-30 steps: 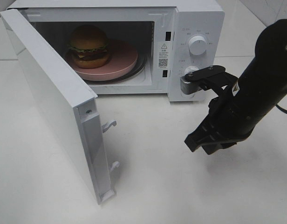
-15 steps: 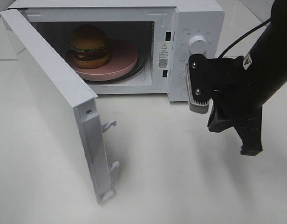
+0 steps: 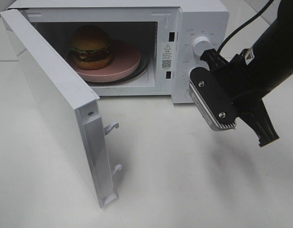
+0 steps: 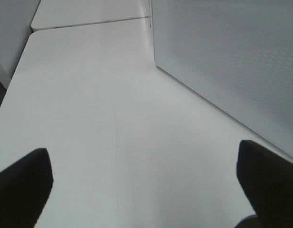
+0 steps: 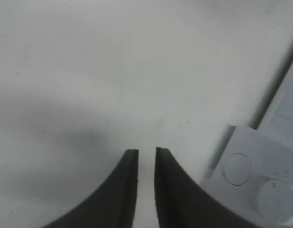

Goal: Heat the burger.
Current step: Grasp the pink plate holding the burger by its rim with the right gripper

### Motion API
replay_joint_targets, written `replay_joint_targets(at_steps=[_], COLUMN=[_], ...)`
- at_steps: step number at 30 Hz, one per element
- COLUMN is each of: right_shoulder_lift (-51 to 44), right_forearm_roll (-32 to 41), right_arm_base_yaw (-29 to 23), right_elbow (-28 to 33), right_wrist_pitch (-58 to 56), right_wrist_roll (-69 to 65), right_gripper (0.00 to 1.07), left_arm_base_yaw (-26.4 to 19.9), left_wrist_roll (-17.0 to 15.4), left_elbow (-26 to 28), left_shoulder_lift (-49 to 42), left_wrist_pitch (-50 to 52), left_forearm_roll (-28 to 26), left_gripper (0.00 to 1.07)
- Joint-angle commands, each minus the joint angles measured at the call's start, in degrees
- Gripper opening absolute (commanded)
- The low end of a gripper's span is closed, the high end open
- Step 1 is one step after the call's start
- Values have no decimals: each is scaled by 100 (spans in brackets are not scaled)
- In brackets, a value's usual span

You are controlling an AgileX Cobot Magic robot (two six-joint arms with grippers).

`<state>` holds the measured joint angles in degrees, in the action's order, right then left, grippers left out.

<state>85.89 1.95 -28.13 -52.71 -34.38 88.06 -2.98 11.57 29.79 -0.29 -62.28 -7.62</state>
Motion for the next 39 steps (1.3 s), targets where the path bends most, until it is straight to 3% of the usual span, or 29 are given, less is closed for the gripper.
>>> replay_joint_targets(at_steps=[1,2,3,5,6,8,31,39], right_shoulder_lift=[-34,-34,-34,-11,-11,103,1398,1965], right_forearm_roll=[74,126,126,126,126,120,-11,-401], right_arm_base_yaw=[-11,-97,-97,-258,-258,-413,-544,-607], right_elbow=[-17,-17,-17,-17,-17,-109,-1536,-1994], right_wrist_pitch=[413,561,561,722,722,865,1283,1616], right_wrist_roll=[63,29,29,-172,-172,-458,-825,-1186], right_gripper=[42,59,59,84,84,98,93,90], left_arm_base_yaw=[29,29,29,29,29,29,29,29], left_wrist_roll=[-17,-17,-17,-17,-17,-17,-17,-17], left_elbow=[-11,-11,-11,-11,-11,-11,-11,-11], left_shoulder_lift=[-29,-29,-29,-29,-29,-29,-29,-29], left_wrist_pitch=[80,80,80,80,80,80,80,80], left_forearm_roll=[-17,-17,-17,-17,-17,-17,-17,-17], left_gripper=[98,98,98,98,98,98,98,98])
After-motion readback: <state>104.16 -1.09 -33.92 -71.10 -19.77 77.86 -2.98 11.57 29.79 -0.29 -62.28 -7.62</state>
